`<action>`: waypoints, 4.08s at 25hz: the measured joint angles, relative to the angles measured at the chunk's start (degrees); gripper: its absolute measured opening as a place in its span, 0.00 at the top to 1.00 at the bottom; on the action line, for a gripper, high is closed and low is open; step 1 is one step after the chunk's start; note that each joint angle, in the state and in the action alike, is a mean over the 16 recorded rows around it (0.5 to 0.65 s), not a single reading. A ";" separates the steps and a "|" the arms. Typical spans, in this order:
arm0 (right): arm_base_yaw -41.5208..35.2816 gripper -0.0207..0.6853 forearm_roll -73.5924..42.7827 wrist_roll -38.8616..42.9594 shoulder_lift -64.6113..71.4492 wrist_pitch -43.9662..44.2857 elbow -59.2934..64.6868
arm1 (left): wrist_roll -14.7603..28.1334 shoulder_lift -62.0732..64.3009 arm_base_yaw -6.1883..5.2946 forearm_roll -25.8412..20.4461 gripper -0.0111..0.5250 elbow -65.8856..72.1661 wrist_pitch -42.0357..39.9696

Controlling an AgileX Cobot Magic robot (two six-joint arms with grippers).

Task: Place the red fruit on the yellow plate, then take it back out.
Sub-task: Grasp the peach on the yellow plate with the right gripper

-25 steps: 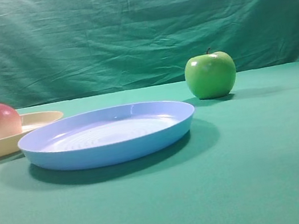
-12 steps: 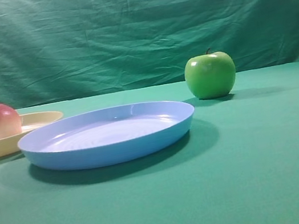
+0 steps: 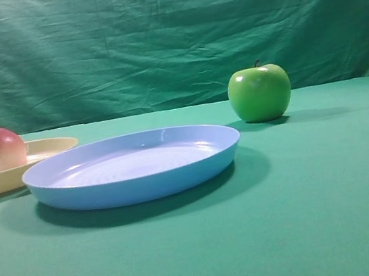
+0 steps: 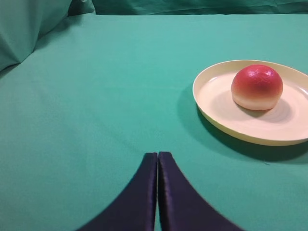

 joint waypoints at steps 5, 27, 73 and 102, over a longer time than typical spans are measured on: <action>-4.84 0.97 -0.61 -0.46 -10.66 -6.44 11.39 | 0.00 0.00 0.00 0.00 0.98 0.00 0.00; -13.37 0.97 -9.62 -1.93 -54.29 -28.28 52.64 | 0.00 0.00 0.00 0.00 0.98 0.00 0.00; -13.38 0.97 -10.43 -4.00 -73.17 -30.54 74.24 | 0.00 0.00 0.00 0.00 0.98 0.00 0.00; -2.88 0.97 10.82 -26.24 -10.02 -27.68 31.69 | 0.00 0.00 0.00 0.00 0.98 0.00 0.00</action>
